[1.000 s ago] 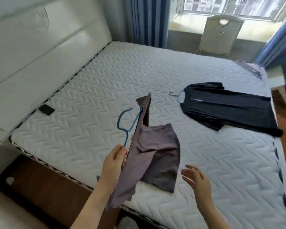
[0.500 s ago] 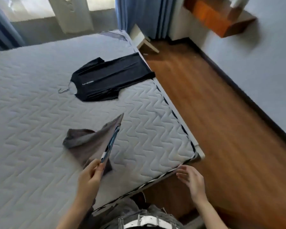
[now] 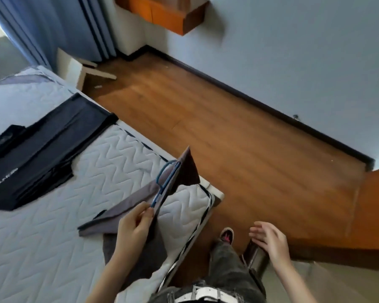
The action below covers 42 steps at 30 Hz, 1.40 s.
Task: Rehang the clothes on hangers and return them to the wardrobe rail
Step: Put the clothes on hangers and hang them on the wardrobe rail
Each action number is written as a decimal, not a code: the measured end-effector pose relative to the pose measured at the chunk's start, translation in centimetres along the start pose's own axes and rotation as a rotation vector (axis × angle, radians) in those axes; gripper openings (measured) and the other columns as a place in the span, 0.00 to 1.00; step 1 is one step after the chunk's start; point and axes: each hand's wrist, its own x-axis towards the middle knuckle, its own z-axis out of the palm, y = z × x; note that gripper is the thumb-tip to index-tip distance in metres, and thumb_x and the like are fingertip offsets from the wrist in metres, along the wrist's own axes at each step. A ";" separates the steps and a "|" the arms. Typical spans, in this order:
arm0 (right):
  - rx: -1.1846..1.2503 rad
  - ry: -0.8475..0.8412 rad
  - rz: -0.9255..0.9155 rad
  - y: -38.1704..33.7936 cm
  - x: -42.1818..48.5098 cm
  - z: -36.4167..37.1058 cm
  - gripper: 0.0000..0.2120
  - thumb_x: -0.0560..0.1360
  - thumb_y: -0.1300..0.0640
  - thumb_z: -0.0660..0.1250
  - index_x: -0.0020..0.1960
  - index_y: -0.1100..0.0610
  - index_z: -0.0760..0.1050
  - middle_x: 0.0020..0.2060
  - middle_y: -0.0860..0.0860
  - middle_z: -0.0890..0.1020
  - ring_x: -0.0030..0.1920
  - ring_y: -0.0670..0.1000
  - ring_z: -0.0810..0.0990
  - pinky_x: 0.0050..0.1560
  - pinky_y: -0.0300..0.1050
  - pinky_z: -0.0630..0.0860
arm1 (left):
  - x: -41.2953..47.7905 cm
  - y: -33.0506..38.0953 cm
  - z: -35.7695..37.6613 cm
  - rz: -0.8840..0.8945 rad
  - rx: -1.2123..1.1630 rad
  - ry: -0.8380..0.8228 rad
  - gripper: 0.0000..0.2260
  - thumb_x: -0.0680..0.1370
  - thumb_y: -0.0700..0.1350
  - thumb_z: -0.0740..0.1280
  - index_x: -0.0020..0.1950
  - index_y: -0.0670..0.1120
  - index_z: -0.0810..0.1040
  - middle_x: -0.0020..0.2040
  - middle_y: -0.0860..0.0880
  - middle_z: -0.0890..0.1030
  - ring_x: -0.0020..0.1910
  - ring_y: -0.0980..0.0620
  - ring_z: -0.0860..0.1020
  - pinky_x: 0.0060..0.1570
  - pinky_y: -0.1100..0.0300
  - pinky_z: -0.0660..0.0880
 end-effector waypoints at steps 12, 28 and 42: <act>-0.043 -0.213 -0.107 -19.0 21.5 -2.6 0.13 0.82 0.60 0.58 0.52 0.65 0.79 0.43 0.63 0.84 0.42 0.59 0.83 0.45 0.49 0.81 | 14.7 6.4 17.4 -0.248 0.008 0.091 0.12 0.76 0.45 0.65 0.37 0.38 0.76 0.32 0.35 0.76 0.31 0.50 0.71 0.29 0.63 0.62; -0.261 -0.359 -0.188 -41.2 51.7 4.1 0.12 0.82 0.60 0.58 0.50 0.64 0.79 0.42 0.62 0.84 0.45 0.62 0.84 0.47 0.54 0.81 | 45.3 15.9 26.3 -0.360 -0.193 0.380 0.12 0.79 0.38 0.63 0.36 0.40 0.78 0.26 0.50 0.72 0.28 0.53 0.68 0.29 0.61 0.64; -0.441 -0.641 -0.238 -65.0 74.1 25.7 0.13 0.82 0.61 0.58 0.50 0.64 0.80 0.41 0.60 0.85 0.45 0.61 0.85 0.52 0.57 0.81 | 74.8 23.2 21.9 -0.357 -0.207 0.772 0.14 0.80 0.38 0.62 0.34 0.41 0.75 0.29 0.42 0.71 0.31 0.52 0.68 0.33 0.59 0.64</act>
